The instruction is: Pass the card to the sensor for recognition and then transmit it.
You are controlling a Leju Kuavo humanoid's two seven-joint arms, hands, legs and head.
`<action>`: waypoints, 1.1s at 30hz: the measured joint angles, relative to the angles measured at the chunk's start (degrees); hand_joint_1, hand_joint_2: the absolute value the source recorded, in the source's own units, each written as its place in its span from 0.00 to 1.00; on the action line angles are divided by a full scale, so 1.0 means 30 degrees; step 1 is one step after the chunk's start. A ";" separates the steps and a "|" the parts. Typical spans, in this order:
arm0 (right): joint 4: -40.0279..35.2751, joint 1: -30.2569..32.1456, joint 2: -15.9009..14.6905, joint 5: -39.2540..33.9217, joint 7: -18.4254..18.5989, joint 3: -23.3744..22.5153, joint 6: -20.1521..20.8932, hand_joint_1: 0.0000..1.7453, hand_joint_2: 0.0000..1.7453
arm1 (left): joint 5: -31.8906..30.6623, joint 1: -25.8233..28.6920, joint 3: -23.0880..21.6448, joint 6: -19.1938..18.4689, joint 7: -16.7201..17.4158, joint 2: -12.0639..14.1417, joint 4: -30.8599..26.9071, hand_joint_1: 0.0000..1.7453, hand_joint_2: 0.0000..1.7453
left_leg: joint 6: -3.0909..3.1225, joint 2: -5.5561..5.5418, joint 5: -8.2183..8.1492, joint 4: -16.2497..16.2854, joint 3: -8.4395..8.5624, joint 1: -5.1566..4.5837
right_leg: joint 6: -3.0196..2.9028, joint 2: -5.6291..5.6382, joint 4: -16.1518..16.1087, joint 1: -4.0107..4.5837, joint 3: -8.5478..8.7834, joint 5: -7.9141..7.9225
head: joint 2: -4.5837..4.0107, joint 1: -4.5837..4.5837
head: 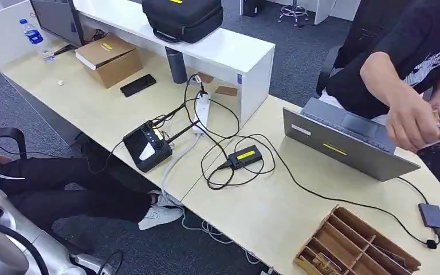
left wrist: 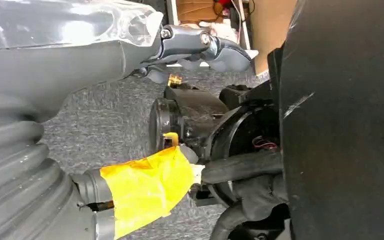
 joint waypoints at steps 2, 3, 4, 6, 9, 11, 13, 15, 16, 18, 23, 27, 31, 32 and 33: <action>0.0204 0.0024 0.0102 -0.0358 -0.0131 -0.0029 0.0073 0.00 1.00 | 0.0007 -0.0003 0.0000 0.0073 0.0000 -0.0116 0.0029 0.00 1.00 | 0.0000 0.0000 0.0000 0.0000 -0.0001 0.0000 | 0.0000 -0.0002 0.0000 0.0000 -0.0003 0.0000 | 0.0000 0.0000; 0.0291 0.0024 0.0182 -0.0554 -0.0241 -0.0066 0.0153 0.00 1.00 | 0.0007 -0.0003 0.0000 0.0073 0.0000 -0.0189 0.0036 0.00 1.00 | 0.0000 0.0000 0.0000 0.0000 0.0000 0.0000 | 0.0000 -0.0002 0.0000 0.0000 -0.0003 0.0000 | 0.0000 0.0000; 0.0363 0.0028 0.0239 -0.0655 -0.0306 -0.0131 0.0203 0.00 1.00 | 0.0007 -0.0006 0.0000 0.0073 0.0000 -0.0232 0.0066 0.00 1.00 | 0.0000 -0.0001 0.0000 0.0000 0.0000 0.0001 | 0.0000 -0.0002 0.0001 0.0001 -0.0004 0.0000 | 0.0000 0.0000; 0.0488 0.0031 0.0320 -0.0802 -0.0372 -0.0175 0.0335 0.00 1.00 | 0.0000 -0.0007 0.0000 0.0073 0.0000 -0.0306 0.0095 0.00 1.00 | 0.0000 -0.0001 0.0000 -0.0001 0.0000 0.0002 | 0.0000 -0.0002 0.0001 0.0002 -0.0004 0.0000 | 0.0000 0.0000; 0.0663 0.0136 0.0502 -0.3057 -0.1057 -0.0545 0.1583 0.00 1.00 | -0.0225 -0.0033 0.0000 -0.0109 -0.0225 -0.0386 0.0102 0.00 1.00 | 0.0000 0.0000 0.0000 -0.0001 0.0001 0.0002 | 0.0000 -0.0001 0.0001 0.0002 -0.0005 -0.0001 | 0.0000 -0.0007; 0.0807 0.0376 0.0605 -0.5312 -0.1529 -0.1033 0.2475 0.00 1.00 | -0.0256 -0.0036 0.0000 -0.0306 -0.0415 -0.0436 0.0102 0.00 1.00 | 0.0000 -0.0002 0.0000 0.0000 0.0001 0.0003 | 0.0000 -0.0003 -0.0001 0.0002 -0.0007 -0.0001 | 0.0000 -0.0001; 0.1115 0.0715 0.0619 -0.7443 -0.1990 -0.1779 0.2915 0.00 1.00 | 0.0059 -0.0017 0.0000 -0.0401 -0.0503 -0.0510 0.0109 0.00 1.00 | 0.0000 -0.0014 0.0000 0.0000 -0.0001 -0.0001 | 0.0000 -0.0008 -0.0004 0.0001 -0.0007 -0.0002 | 0.0000 0.0000; 0.1520 0.1053 0.0612 -0.9282 -0.2533 -0.2735 0.3053 0.00 1.00 | 0.0545 0.0031 0.0000 -0.0379 -0.0525 -0.0604 0.0109 0.00 1.00 | 0.0001 -0.0025 -0.0001 0.0002 -0.0003 0.0000 | 0.0001 -0.0016 -0.0016 0.0000 -0.0007 -0.0002 | 0.0000 0.0000; 0.1790 0.1320 0.0468 -1.0336 -0.3004 -0.3461 0.2959 0.00 1.00 | 0.0620 0.0095 0.0000 -0.0285 -0.0597 -0.0684 0.0109 0.00 1.00 | 0.0001 -0.0049 -0.0001 0.0005 -0.0005 0.0000 | 0.0004 -0.0033 -0.0020 0.0001 -0.0002 -0.0004 | 0.0000 -0.0007; 0.2171 0.1872 0.0145 -1.1945 -0.3820 -0.4797 0.2856 0.00 1.00 | 0.0437 0.0186 -0.0007 -0.0277 -0.0765 -0.0801 0.0117 0.00 1.00 | 0.0003 -0.0096 0.0000 0.0011 -0.0020 -0.0002 | 0.0012 -0.0085 -0.0029 -0.0001 0.0011 -0.0008 | 0.0000 0.0000; 0.2564 0.3771 -0.0839 -1.6448 -0.5195 -0.8907 0.2959 0.00 1.00 | 0.1158 0.0436 -0.0022 0.0008 -0.0801 -0.1085 0.0262 0.00 1.00 | 0.0025 -0.0105 -0.0016 0.0022 -0.0026 -0.0006 | 0.0019 -0.0105 -0.0063 -0.0003 0.0026 -0.0008 | 0.0000 0.0000; 0.2637 0.5560 -0.1601 -1.9268 -0.5812 -1.2239 0.3311 0.00 1.00 | 0.2017 0.0826 -0.0029 0.1038 -0.0061 -0.1869 0.0437 0.00 1.00 | 0.0046 -0.0109 -0.0032 0.0021 -0.0025 -0.0014 | 0.0028 -0.0121 -0.0079 -0.0009 0.0027 -0.0016 | 0.0000 -0.0008; 0.2680 0.7843 -0.2456 -1.9555 -0.6572 -1.5324 0.2243 0.00 1.00 | 0.1733 0.1350 -0.0044 0.2281 0.0795 -0.2688 0.0503 0.00 1.00 | 0.0089 -0.0150 -0.0062 0.0021 -0.0026 -0.0010 | 0.0092 -0.0165 -0.0084 -0.0005 0.0061 -0.0062 | 0.0000 0.0000; 0.2680 0.8488 -0.2602 -1.9532 -0.6652 -1.6002 0.2083 0.00 1.00 | 0.1602 0.1459 -0.0044 0.2485 0.0904 -0.2768 0.0503 0.00 1.00 | 0.0101 -0.0147 -0.0070 0.0019 -0.0026 -0.0010 | 0.0093 -0.0163 -0.0085 -0.0005 0.0063 -0.0062 | 0.0000 -0.0007; 0.2680 0.9063 -0.2696 -1.9468 -0.6761 -1.6746 0.1989 0.00 1.00 | 0.1472 0.1499 -0.0051 0.2666 0.1005 -0.2848 0.0503 0.00 1.00 | 0.0101 -0.0145 -0.0078 0.0018 -0.0029 -0.0010 | 0.0093 -0.0159 -0.0084 -0.0005 0.0063 -0.0063 | 0.0000 -0.0007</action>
